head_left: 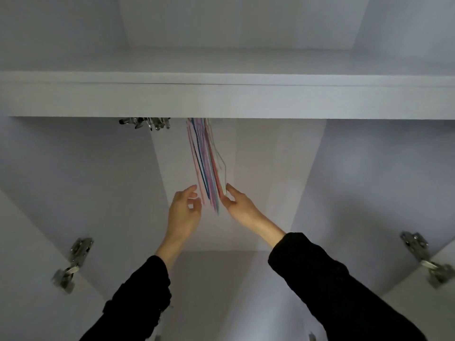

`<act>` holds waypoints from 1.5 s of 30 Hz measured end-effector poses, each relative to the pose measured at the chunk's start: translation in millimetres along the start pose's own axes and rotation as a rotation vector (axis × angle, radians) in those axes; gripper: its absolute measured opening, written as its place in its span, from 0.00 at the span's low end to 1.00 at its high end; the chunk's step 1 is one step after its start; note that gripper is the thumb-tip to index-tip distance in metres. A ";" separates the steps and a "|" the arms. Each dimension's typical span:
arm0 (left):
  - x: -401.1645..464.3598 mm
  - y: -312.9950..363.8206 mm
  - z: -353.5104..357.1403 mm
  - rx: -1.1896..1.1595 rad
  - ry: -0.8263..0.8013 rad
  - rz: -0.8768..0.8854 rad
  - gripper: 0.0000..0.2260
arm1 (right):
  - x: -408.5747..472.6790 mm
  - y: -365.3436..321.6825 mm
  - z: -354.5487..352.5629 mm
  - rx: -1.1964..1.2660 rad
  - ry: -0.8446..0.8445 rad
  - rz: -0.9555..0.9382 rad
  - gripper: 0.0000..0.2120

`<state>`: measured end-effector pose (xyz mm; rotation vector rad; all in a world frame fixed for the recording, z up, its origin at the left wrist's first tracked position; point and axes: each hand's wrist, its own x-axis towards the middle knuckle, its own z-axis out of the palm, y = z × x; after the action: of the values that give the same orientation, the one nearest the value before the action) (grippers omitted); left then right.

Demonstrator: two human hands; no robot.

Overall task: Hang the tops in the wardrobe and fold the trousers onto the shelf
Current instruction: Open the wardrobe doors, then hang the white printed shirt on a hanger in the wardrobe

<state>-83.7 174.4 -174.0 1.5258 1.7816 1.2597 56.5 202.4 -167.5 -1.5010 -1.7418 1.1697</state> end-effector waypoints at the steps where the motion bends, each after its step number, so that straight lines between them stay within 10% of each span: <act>1: -3.3 3.1 0.6 -0.007 0.026 0.040 0.17 | -5.7 2.3 -5.0 0.008 0.020 0.014 0.27; 7: -27.5 23.6 17.2 -0.075 0.020 0.270 0.14 | -55.9 27.6 -31.0 0.042 0.157 0.095 0.23; 30: -456.8 133.6 152.6 -0.036 -1.682 0.658 0.07 | -609.2 177.5 -29.3 0.256 1.059 0.792 0.17; 45: -690.9 155.6 141.2 -0.019 -2.322 1.066 0.08 | -824.4 141.4 97.7 0.555 1.823 1.087 0.15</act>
<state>295.6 -435.9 -246.0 2.0200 -0.6029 -0.6223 224.5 -620.3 -231.8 -1.9038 0.6028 0.1283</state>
